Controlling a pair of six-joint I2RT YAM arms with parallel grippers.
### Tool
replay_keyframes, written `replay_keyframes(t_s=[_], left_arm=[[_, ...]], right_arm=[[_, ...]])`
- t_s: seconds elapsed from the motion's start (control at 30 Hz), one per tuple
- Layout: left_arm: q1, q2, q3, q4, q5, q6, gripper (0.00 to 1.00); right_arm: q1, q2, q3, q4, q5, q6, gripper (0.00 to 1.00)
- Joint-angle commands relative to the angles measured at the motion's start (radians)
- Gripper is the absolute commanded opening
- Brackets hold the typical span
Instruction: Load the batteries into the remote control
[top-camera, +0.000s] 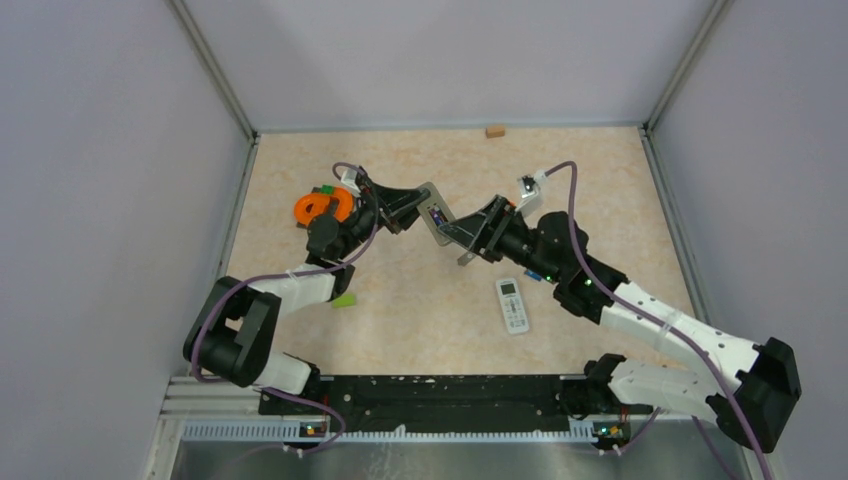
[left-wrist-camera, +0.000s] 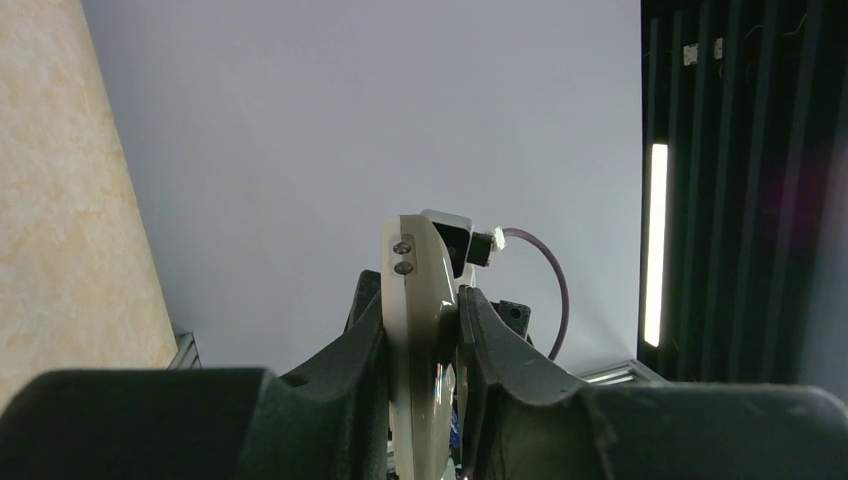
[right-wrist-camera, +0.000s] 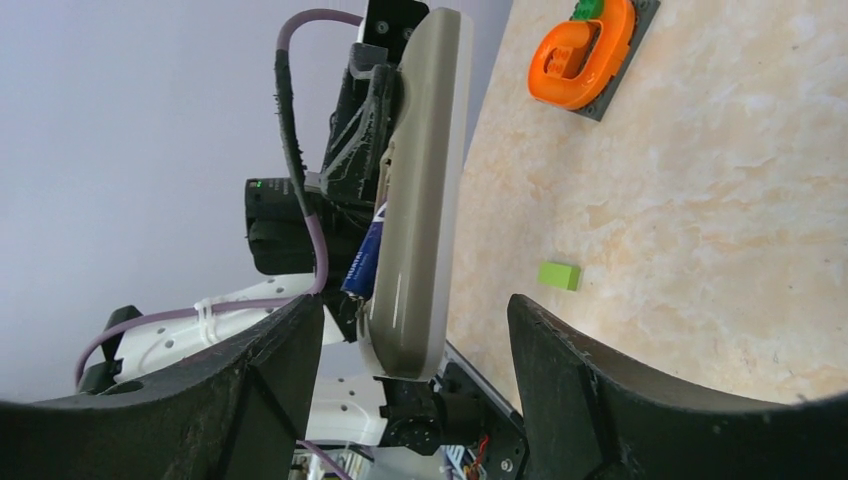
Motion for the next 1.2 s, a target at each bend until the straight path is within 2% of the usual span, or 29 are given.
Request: replay_keyframes(t_s=[0.0, 0.2, 0.37, 0.5, 0.9, 1.17], left_arm=[[-0.004, -0.012, 0.029, 0.087, 0.009, 0.012, 0.0], [-0.004, -0.012, 0.03, 0.078, 0.013, 0.019, 0.0], [-0.004, -0.017, 0.03, 0.073, 0.016, 0.02, 0.0], [-0.004, -0.017, 0.03, 0.072, 0.02, 0.019, 0.0], [-0.006, -0.02, 0.028, 0.073, 0.021, 0.018, 0.0], [-0.006, -0.026, 0.024, 0.074, 0.027, 0.013, 0.0]], right_arm=[[-0.011, -0.04, -0.007, 0.072, -0.011, -0.016, 0.7], [-0.015, -0.039, -0.003, 0.062, 0.013, -0.005, 0.69], [-0.027, -0.035, -0.008, 0.062, 0.021, 0.011, 0.57], [-0.031, -0.017, -0.003, 0.069, 0.009, 0.02, 0.51], [-0.034, 0.031, 0.002, 0.074, -0.011, 0.029, 0.47], [-0.034, 0.067, 0.028, 0.02, 0.005, 0.035, 0.42]])
